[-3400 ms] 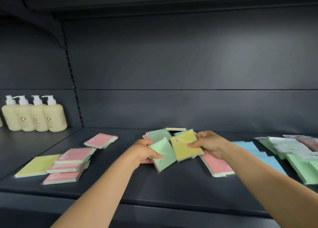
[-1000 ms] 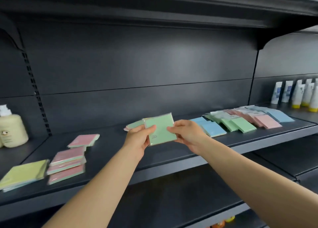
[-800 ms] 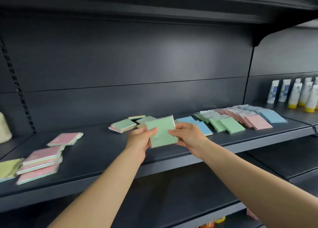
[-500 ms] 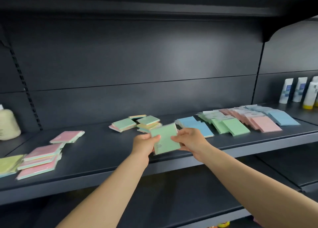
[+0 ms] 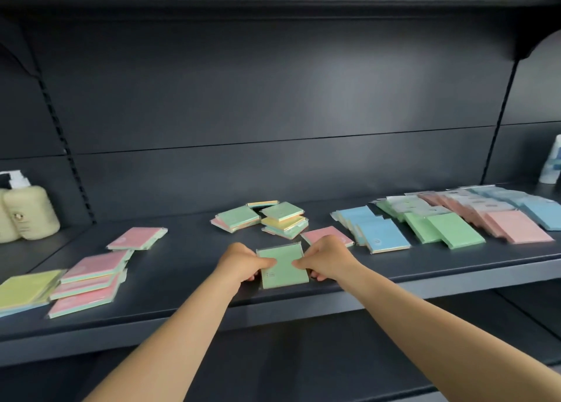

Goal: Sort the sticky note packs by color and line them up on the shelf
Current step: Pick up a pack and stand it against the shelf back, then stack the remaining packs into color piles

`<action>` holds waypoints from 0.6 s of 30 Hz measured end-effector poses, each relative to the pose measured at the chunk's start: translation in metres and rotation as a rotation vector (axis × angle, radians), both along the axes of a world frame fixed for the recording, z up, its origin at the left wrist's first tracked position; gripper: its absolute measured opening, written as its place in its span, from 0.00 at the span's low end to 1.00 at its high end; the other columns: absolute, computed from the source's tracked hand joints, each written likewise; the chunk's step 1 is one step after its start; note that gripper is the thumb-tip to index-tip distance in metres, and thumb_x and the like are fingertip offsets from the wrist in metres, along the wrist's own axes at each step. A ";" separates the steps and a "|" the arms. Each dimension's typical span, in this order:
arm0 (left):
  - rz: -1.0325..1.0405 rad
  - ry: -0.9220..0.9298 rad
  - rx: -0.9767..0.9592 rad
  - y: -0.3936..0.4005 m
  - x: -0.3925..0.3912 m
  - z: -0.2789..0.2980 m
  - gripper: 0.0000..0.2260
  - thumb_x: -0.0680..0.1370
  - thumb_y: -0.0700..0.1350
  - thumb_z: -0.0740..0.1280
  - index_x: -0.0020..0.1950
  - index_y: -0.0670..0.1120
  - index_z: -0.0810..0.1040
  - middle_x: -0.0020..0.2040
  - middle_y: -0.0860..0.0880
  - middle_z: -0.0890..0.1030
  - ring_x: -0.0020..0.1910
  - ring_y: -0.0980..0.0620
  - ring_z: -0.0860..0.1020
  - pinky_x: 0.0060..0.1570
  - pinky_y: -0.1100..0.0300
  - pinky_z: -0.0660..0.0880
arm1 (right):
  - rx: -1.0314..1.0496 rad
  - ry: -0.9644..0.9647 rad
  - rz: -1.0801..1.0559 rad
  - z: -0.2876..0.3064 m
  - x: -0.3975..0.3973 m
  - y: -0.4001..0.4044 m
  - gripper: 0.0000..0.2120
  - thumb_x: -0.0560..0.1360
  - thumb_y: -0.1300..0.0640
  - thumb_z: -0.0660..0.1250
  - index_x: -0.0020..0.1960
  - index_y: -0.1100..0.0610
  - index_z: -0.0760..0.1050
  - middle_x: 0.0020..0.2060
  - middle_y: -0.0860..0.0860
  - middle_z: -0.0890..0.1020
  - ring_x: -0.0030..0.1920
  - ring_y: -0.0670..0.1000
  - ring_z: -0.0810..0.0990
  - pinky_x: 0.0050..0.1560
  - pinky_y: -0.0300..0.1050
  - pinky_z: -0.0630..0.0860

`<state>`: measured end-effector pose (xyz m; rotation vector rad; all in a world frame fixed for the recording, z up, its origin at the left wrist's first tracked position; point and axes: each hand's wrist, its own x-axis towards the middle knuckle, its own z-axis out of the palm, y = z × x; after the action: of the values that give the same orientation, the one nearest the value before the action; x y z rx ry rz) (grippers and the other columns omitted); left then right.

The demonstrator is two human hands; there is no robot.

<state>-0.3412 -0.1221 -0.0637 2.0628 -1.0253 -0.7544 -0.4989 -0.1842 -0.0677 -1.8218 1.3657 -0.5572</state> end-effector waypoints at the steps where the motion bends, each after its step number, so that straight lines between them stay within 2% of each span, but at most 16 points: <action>1: -0.019 -0.023 0.025 -0.002 0.002 0.000 0.13 0.70 0.49 0.74 0.41 0.41 0.78 0.32 0.49 0.76 0.28 0.54 0.70 0.30 0.65 0.68 | 0.013 0.020 0.011 0.001 0.001 -0.002 0.14 0.69 0.56 0.74 0.47 0.67 0.81 0.35 0.55 0.81 0.31 0.48 0.77 0.37 0.39 0.78; 4: -0.088 -0.059 0.092 -0.009 0.008 0.004 0.15 0.70 0.51 0.75 0.45 0.41 0.77 0.33 0.49 0.75 0.29 0.56 0.71 0.26 0.66 0.69 | 0.038 0.081 0.043 0.006 0.002 -0.008 0.15 0.69 0.55 0.75 0.48 0.65 0.81 0.37 0.54 0.82 0.32 0.47 0.79 0.38 0.38 0.81; 7: -0.168 -0.112 0.174 -0.016 0.018 0.006 0.19 0.68 0.54 0.75 0.47 0.41 0.76 0.35 0.49 0.76 0.31 0.56 0.73 0.27 0.66 0.71 | 0.013 0.172 0.078 0.014 -0.002 -0.012 0.13 0.68 0.53 0.75 0.44 0.62 0.81 0.35 0.52 0.84 0.33 0.47 0.82 0.41 0.39 0.81; 9: -0.220 -0.218 0.218 -0.022 0.025 0.009 0.21 0.67 0.58 0.74 0.42 0.43 0.73 0.35 0.49 0.76 0.31 0.54 0.73 0.30 0.64 0.72 | -0.063 0.256 0.098 0.025 -0.013 -0.016 0.12 0.69 0.52 0.74 0.39 0.62 0.80 0.32 0.52 0.82 0.32 0.48 0.79 0.43 0.39 0.78; 10: -0.237 -0.275 0.222 -0.026 0.027 0.010 0.21 0.67 0.60 0.74 0.38 0.44 0.71 0.34 0.49 0.75 0.31 0.53 0.73 0.33 0.63 0.72 | -0.111 0.282 0.104 0.031 -0.019 -0.019 0.12 0.69 0.52 0.73 0.40 0.63 0.80 0.33 0.53 0.82 0.33 0.49 0.78 0.45 0.41 0.76; 13: -0.250 -0.361 0.135 -0.037 0.028 0.015 0.20 0.69 0.59 0.71 0.32 0.45 0.69 0.32 0.47 0.72 0.33 0.50 0.71 0.38 0.59 0.68 | -0.168 0.252 0.122 0.040 -0.037 -0.033 0.15 0.67 0.54 0.75 0.51 0.59 0.81 0.44 0.55 0.84 0.41 0.51 0.81 0.49 0.43 0.75; 14: -0.254 -0.372 0.079 -0.042 0.027 0.017 0.19 0.71 0.57 0.71 0.33 0.44 0.72 0.34 0.47 0.73 0.35 0.50 0.71 0.38 0.58 0.66 | -0.177 0.269 0.136 0.041 -0.040 -0.039 0.16 0.67 0.55 0.75 0.53 0.57 0.81 0.47 0.53 0.84 0.45 0.51 0.82 0.50 0.43 0.76; 16: -0.257 -0.397 -0.024 -0.053 0.025 0.019 0.15 0.72 0.54 0.70 0.43 0.41 0.80 0.41 0.46 0.77 0.40 0.50 0.74 0.40 0.58 0.67 | -0.195 0.346 0.190 0.042 -0.041 -0.051 0.18 0.67 0.55 0.75 0.56 0.55 0.79 0.50 0.49 0.82 0.52 0.51 0.81 0.54 0.44 0.76; 18: -0.239 -0.403 -0.101 -0.068 0.025 0.020 0.16 0.73 0.53 0.70 0.54 0.44 0.79 0.52 0.49 0.79 0.50 0.50 0.77 0.47 0.58 0.72 | -0.205 0.413 0.267 0.042 -0.038 -0.063 0.21 0.67 0.54 0.75 0.59 0.53 0.77 0.52 0.45 0.79 0.56 0.51 0.79 0.57 0.48 0.76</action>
<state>-0.3164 -0.1904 -0.0441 2.0715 -1.5215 -0.3929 -0.5370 -0.2470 -0.0255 -2.3373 1.3283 -0.1892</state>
